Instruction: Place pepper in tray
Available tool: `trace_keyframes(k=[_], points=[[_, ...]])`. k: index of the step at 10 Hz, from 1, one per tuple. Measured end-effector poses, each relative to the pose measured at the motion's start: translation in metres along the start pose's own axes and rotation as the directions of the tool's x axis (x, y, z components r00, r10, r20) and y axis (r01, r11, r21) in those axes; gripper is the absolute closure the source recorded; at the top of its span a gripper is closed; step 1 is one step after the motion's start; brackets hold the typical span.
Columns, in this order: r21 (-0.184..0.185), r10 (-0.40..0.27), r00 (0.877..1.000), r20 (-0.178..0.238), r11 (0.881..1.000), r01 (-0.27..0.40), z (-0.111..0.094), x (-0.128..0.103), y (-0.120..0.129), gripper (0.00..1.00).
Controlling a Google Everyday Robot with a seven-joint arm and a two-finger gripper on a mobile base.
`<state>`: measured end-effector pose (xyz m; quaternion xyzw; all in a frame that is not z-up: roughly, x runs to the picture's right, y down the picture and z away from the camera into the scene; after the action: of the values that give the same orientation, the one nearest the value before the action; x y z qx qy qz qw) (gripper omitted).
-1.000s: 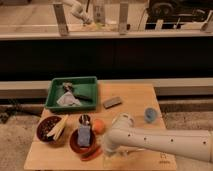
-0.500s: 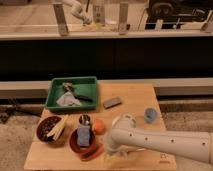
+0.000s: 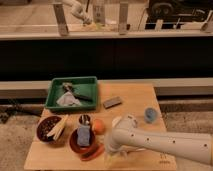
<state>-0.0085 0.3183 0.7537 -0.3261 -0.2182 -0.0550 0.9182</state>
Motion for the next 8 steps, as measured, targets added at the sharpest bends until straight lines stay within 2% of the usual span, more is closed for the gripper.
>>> trace_keyframes(k=[7, 8], points=[[-0.023, 0.012, 1.0, -0.009, 1.0, -0.012, 0.0073, 0.0059, 0.0022, 0.2], [-0.024, 0.013, 1.0, -0.011, 1.0, -0.013, 0.0079, 0.0053, 0.0021, 0.24]])
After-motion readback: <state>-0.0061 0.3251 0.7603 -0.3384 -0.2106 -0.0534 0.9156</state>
